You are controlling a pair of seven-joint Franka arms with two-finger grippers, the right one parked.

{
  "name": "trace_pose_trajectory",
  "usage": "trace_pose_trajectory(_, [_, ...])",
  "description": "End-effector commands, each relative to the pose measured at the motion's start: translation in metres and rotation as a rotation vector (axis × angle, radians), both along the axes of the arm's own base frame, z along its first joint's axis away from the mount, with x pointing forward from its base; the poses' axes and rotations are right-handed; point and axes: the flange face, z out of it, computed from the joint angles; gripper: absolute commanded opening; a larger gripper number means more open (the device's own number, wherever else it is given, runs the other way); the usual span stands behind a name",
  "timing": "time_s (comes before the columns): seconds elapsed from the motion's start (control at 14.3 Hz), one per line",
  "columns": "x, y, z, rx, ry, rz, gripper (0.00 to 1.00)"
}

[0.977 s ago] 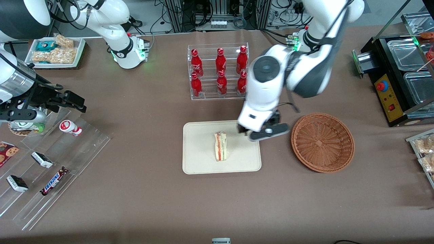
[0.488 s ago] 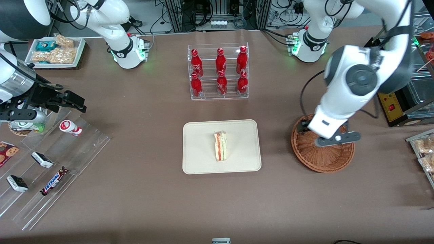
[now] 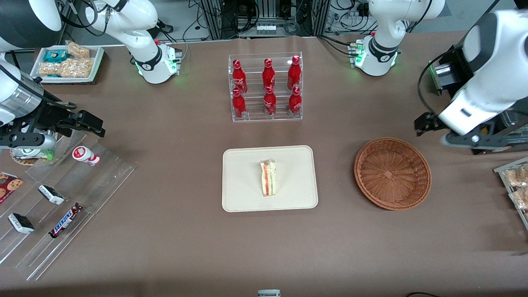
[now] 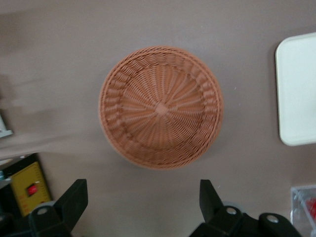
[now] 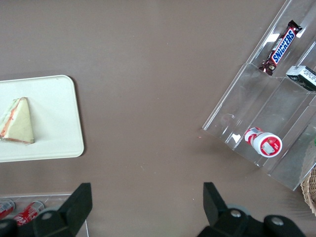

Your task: Place sandwich from basket to tray

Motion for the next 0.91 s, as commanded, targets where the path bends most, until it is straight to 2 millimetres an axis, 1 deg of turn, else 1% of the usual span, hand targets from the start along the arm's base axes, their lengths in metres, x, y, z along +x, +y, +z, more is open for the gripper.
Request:
trace_pose_trajectory(0.0, [-0.007, 0.014, 0.034, -0.018, -0.018, -0.034, 1.00])
trace_pose_trajectory(0.14, [0.002, 0.020, 0.057, -0.050, -0.062, -0.053, 1.00])
trace_pose_trajectory(0.21, [0.007, 0.020, 0.063, -0.056, -0.077, -0.059, 1.00])
trace_pose_trajectory(0.28, [0.010, 0.019, 0.064, -0.066, -0.082, -0.055, 1.00])
trace_pose_trajectory(0.35, [0.012, 0.015, 0.068, -0.104, -0.091, -0.038, 1.00])
trace_pose_trajectory(0.42, [0.012, 0.013, 0.071, -0.127, -0.093, -0.017, 1.00])
trace_pose_trajectory(0.49, [0.010, 0.012, 0.069, -0.131, -0.073, -0.002, 1.00])
trace_pose_trajectory(0.56, [0.005, 0.011, 0.070, -0.130, -0.036, 0.001, 1.00])
trace_pose_trajectory(0.7, [-0.007, 0.010, 0.078, -0.126, 0.051, -0.013, 1.00])
trace_pose_trajectory(0.84, [-0.007, 0.009, 0.082, -0.123, 0.043, -0.015, 1.00])
